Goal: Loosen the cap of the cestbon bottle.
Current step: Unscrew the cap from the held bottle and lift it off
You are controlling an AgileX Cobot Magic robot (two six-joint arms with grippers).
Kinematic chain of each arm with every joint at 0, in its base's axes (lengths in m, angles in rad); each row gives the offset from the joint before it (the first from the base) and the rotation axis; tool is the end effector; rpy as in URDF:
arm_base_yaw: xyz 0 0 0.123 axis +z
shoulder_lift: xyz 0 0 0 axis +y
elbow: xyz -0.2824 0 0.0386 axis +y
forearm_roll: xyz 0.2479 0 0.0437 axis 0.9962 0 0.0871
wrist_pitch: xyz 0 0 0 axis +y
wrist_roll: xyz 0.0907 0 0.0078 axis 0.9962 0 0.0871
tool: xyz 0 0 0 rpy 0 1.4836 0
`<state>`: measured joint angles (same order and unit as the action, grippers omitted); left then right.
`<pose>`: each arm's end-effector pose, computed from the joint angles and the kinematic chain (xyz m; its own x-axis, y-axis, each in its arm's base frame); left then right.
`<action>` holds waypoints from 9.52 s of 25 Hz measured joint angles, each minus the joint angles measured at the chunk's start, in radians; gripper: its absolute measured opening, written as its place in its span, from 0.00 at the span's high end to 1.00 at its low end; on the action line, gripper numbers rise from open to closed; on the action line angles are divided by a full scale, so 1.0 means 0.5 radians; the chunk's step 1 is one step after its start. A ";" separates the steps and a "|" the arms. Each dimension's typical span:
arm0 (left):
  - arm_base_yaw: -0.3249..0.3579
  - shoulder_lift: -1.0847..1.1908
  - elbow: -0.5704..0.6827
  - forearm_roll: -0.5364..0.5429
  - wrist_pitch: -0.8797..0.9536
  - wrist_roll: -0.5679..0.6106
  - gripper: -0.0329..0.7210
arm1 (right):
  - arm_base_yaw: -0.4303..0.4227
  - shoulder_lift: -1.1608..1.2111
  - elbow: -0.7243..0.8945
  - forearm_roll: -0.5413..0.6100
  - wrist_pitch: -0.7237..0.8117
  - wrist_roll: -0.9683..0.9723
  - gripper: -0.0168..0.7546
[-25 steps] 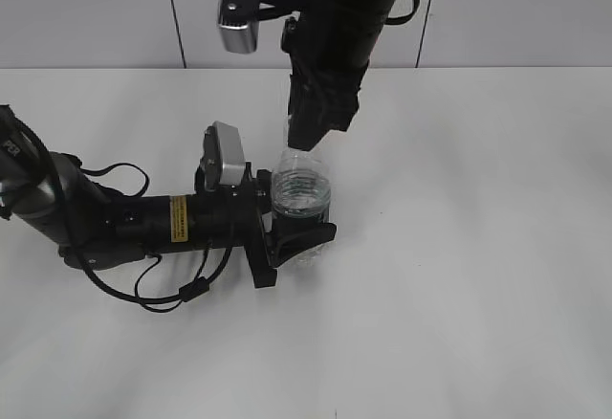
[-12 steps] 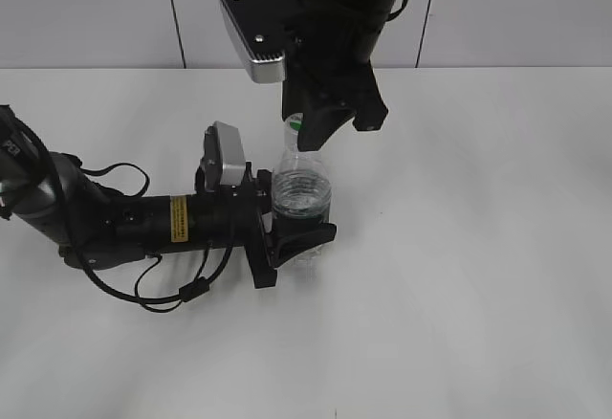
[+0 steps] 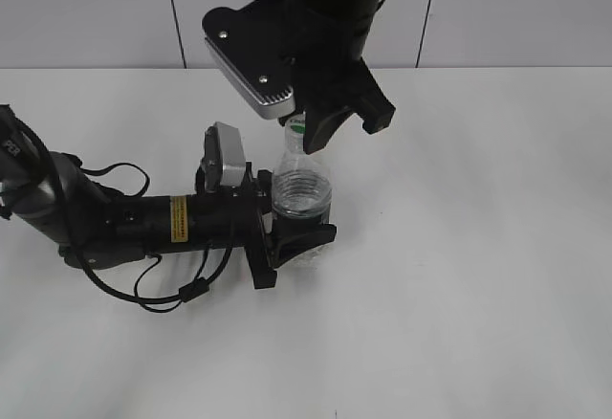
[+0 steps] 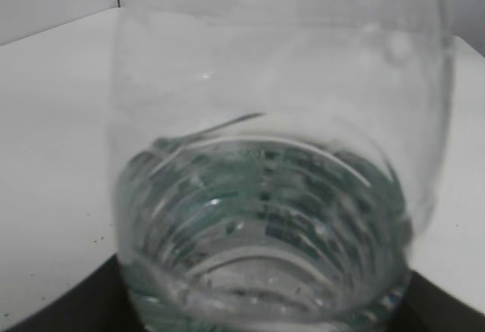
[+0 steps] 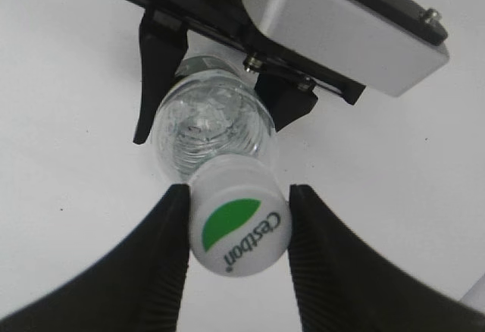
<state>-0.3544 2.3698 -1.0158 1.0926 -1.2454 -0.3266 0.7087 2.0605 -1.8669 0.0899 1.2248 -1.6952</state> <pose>0.3222 -0.2009 0.0436 -0.0856 0.1609 -0.9833 0.9784 0.1998 -0.0525 0.3291 0.2923 0.2611 0.7300 -0.6809 -0.0593 -0.6718 -0.6989 -0.2452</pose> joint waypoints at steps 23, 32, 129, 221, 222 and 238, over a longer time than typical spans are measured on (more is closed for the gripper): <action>0.002 0.000 0.000 0.004 0.000 -0.022 0.41 | 0.024 0.005 -0.005 -0.016 -0.005 1.143 0.27; 0.002 0.000 0.000 0.005 0.000 -0.022 0.41 | 0.024 -0.074 -0.068 0.109 -0.003 2.141 0.24; 0.002 0.000 0.000 0.005 -0.002 -0.023 0.41 | 0.016 -0.018 -0.005 -0.030 -0.003 3.358 0.60; 0.004 0.000 0.000 0.021 -0.006 -0.021 0.41 | 0.044 -0.034 -0.009 0.027 -0.005 -0.116 0.46; 0.004 0.000 0.000 0.021 -0.006 -0.021 0.41 | 0.045 -0.034 -0.009 0.039 -0.005 -0.058 0.42; 0.004 0.000 0.000 0.021 -0.004 -0.023 0.41 | 0.046 -0.066 -0.009 0.045 -0.005 1.184 0.34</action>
<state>-0.3524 2.3698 -1.0158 1.1029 -1.2473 -0.3379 0.7317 2.0275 -1.8713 0.1122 1.2223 -1.1032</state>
